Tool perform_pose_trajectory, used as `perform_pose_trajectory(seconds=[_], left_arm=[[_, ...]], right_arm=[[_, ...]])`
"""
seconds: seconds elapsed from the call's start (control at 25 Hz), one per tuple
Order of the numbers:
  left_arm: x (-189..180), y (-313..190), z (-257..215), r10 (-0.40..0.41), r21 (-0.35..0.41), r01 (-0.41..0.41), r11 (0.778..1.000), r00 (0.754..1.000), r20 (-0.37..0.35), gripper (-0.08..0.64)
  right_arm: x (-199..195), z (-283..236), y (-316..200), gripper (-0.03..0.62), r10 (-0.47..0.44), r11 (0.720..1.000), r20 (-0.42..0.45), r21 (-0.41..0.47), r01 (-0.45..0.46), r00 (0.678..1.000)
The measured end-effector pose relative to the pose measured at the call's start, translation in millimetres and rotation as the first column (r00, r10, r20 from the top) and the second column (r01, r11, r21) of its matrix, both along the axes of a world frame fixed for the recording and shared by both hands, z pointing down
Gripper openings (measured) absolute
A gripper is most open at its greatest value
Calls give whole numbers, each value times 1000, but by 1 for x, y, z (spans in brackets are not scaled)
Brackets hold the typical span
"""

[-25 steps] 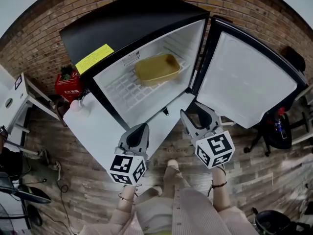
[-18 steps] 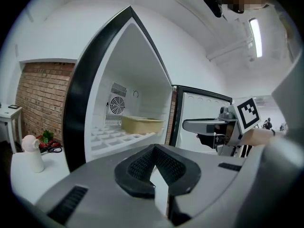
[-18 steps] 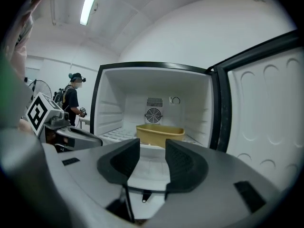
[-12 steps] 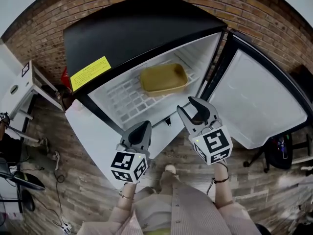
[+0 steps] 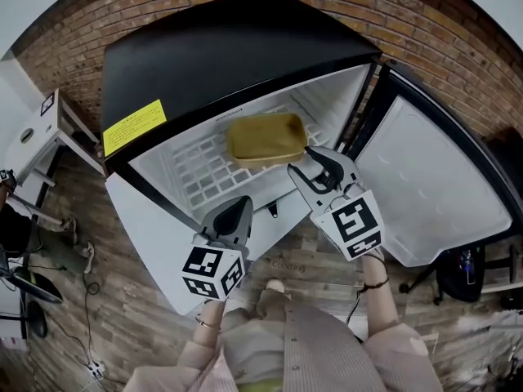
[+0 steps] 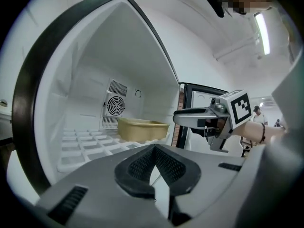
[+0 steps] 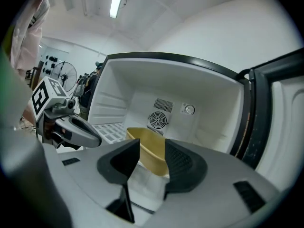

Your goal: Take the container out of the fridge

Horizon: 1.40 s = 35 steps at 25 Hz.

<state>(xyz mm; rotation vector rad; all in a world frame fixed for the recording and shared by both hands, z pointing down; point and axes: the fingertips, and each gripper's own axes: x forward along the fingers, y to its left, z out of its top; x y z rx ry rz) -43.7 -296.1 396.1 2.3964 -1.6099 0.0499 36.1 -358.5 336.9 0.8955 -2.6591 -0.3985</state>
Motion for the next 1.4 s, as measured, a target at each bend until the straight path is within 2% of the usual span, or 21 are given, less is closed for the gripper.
perform_pose_trajectory(seconds=[0.16,0.32,0.56,0.76,0.88,1.12,1.2,1.28,1.4], left_arm=[[5,-5,0,-25,1,25,1000,1000,3,-6],[9,-8,-1,-34,2,34,999,999,10,-6],[7,-12,-2,-54,-4,54,999,999,-7,-6],[6,-16,3,-52,-19,51,999,998,-21,-6],[4,-17,6,-47,-29,46,999,999,-24,-6],[-7,-16,11,-50,-50,48,998,998,-30,-6],[-9,-15,13,-47,-55,45,997,998,-32,-6],[-8,-14,14,-40,-58,38,998,999,-33,-6],[-5,-13,12,-28,-57,26,998,999,-32,-6]], right_arm=[[-11,0,-3,152,-104,994,-88,17,106,991],[-18,7,-8,152,-191,979,-240,20,201,952],[-24,17,-19,152,-251,960,-441,-2,278,862],[-30,33,-21,152,-318,938,-553,-63,342,770],[-31,43,-22,152,-334,932,-603,-96,350,724],[-30,60,-20,134,-356,925,-663,-148,351,659],[-31,62,-20,109,-341,928,-681,-134,348,648],[-31,62,-20,50,-331,930,-690,-124,345,644],[-29,61,-18,46,-333,929,-695,-127,347,638]])
